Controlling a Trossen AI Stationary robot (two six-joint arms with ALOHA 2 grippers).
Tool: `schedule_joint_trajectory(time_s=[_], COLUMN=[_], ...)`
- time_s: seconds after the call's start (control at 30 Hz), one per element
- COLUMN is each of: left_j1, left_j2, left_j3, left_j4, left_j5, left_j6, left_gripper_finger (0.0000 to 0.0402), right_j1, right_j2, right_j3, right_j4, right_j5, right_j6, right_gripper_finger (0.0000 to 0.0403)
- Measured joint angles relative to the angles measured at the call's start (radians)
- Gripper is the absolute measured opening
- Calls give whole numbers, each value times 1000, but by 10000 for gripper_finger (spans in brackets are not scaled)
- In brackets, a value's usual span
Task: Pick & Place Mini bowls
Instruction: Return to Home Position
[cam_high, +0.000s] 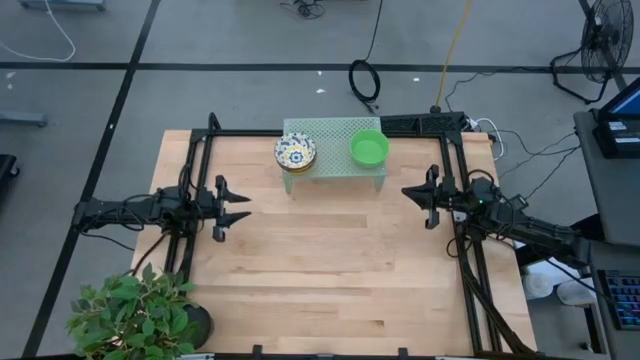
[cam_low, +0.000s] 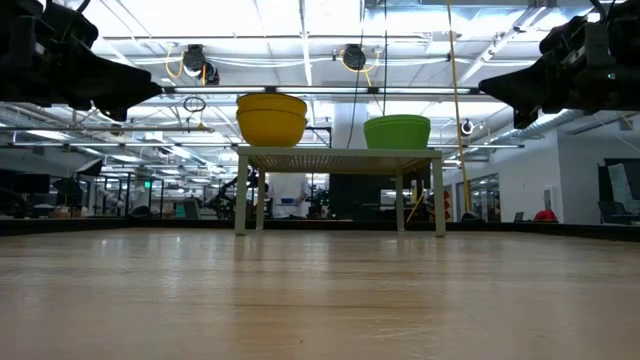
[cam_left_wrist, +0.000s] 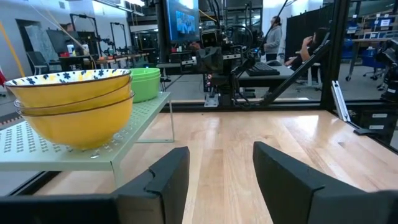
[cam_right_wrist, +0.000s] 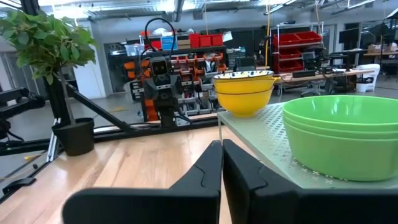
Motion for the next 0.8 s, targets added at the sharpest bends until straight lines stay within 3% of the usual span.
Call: schedule_joint_trajectory(time_s=[0.43, 0.8], left_j1=[0, 0], left_j2=[0, 0], left_j3=[0, 0], left_j4=[0, 0], left_j5=[0, 0], left_j6=[0, 0], left_gripper_finger=[209, 193], right_j1=[0, 0], right_j2=[0, 0], right_j3=[0, -1], right_j4=[0, 0], right_j5=[0, 0], right_j6=[0, 0], right_gripper_finger=[0, 0])
